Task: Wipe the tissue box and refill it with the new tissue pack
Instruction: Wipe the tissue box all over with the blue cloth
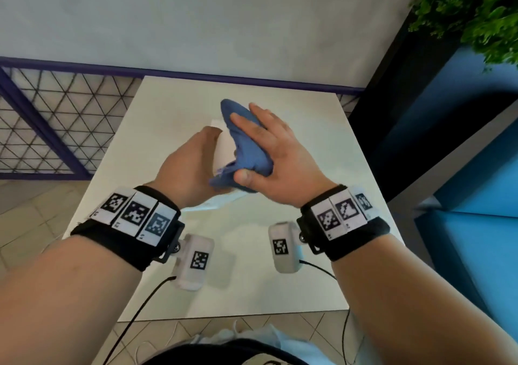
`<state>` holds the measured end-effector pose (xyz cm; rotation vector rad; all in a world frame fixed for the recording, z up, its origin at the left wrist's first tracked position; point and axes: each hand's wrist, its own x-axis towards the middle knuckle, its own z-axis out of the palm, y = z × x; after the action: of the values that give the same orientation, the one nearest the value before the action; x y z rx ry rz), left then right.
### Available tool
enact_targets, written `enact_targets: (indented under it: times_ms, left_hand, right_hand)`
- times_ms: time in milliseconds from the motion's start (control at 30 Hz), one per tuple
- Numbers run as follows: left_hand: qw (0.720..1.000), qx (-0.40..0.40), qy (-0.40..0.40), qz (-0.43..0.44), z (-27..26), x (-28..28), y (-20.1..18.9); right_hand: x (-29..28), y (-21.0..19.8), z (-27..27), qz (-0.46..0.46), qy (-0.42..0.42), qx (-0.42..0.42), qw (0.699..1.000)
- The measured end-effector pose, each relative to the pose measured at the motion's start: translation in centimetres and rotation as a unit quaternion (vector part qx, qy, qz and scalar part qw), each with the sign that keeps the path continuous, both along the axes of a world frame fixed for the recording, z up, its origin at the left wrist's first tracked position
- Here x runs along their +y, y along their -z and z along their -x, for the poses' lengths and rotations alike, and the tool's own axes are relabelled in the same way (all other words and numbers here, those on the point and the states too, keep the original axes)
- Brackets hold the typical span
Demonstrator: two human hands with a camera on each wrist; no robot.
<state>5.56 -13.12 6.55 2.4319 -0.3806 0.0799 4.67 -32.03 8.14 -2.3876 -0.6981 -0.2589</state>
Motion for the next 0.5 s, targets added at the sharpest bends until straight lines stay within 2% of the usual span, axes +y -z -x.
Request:
enact_targets:
  times_ms: [67, 167, 233, 300, 367, 433, 500]
  left_hand:
    - [0.999, 0.004, -0.024, 0.025, 0.3, 0.6, 0.4]
    - [0.997, 0.009, -0.062, 0.049, 0.4, 1.4, 0.9]
    - [0.997, 0.005, -0.067, 0.049, 0.2, 1.5, 1.1]
    - [0.997, 0.008, -0.069, 0.040, 0.0, 1.2, 1.1]
    - [0.998, 0.037, -0.039, 0.042, -0.1, 1.1, 1.6]
    - [0.998, 0.038, -0.018, 0.054, 0.2, 1.0, 1.4]
    - [0.998, 0.028, -0.017, 0.057, 0.5, 1.1, 1.6]
  right_hand:
    - [-1.0, 1.3, 0.2, -0.038, 0.014, -0.002, 0.999]
    - [-3.4, 2.5, -0.1, -0.137, 0.103, 0.091, 0.981]
    - [-3.2, 2.4, -0.4, -0.162, 0.126, 0.104, 0.973]
    - [-1.3, 1.7, -0.3, -0.117, 0.131, 0.060, 0.983]
    - [1.3, 0.5, 0.5, -0.043, 0.122, 0.016, 0.991]
    - [2.8, -0.1, 1.3, 0.000, 0.094, 0.012, 0.996]
    - [2.4, 0.1, 1.4, -0.013, 0.075, 0.040, 0.996]
